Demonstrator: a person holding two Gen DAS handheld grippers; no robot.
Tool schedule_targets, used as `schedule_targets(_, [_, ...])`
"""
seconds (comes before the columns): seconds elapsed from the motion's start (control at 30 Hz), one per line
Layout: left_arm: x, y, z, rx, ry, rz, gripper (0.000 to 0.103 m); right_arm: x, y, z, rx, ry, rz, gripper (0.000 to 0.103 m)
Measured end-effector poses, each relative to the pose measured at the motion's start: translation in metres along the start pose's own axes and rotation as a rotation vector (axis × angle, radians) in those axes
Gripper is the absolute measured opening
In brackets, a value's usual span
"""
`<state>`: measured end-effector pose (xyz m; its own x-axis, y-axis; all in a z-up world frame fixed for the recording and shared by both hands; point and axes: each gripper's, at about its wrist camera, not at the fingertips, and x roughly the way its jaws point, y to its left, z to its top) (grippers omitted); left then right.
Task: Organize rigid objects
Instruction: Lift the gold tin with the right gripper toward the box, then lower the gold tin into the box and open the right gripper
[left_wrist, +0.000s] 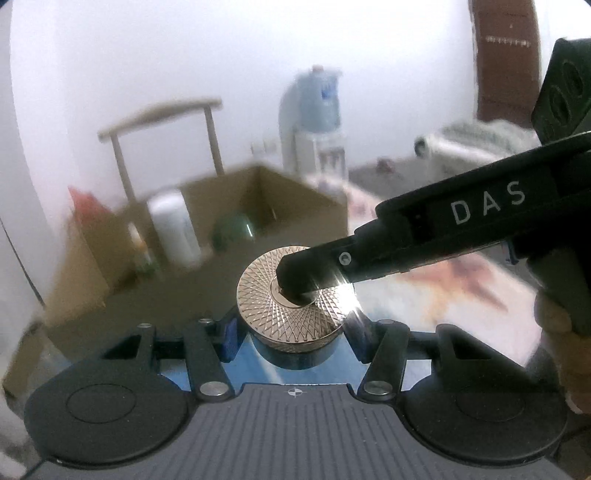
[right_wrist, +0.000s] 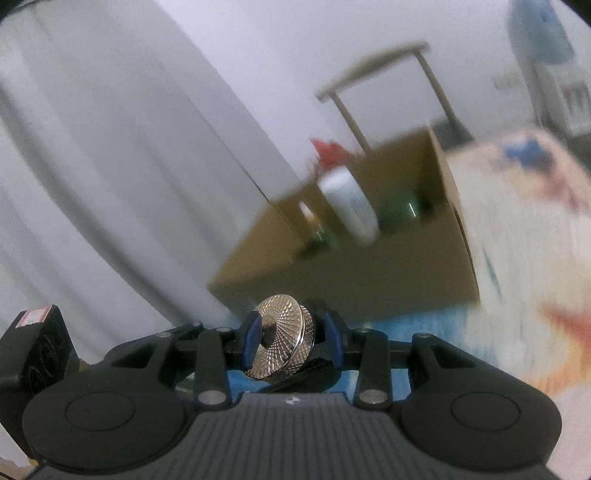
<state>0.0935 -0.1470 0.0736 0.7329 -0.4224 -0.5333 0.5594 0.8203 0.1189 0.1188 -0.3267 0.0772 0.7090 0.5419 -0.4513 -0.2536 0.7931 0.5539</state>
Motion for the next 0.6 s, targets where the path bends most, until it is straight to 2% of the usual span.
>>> schedule_targets(0.13, [-0.005, 0.016, 0.035, 0.001, -0.049, 0.033, 0.055, 0.002, 0.026, 0.038, -0.115, -0.040, 0.005, 0.041])
schedule_targets(0.23, [0.009, 0.036, 0.059, -0.011, -0.027, 0.032, 0.056, 0.019, 0.034, 0.068, -0.163, -0.029, -0.005, 0.041])
schedule_targets(0.3, [0.029, 0.052, 0.073, -0.035, 0.029, 0.019, 0.055, 0.038, 0.031, 0.088, -0.168, 0.010, -0.016, 0.041])
schedule_targets(0.47, [0.088, 0.091, 0.087, -0.120, 0.207, -0.034, 0.055, 0.106, 0.012, 0.128, -0.137, 0.168, -0.064, 0.041])
schedule_targets(0.6, [0.135, 0.114, 0.085, -0.203, 0.356, -0.077, 0.055, 0.152, -0.013, 0.138, -0.089, 0.293, -0.093, 0.041])
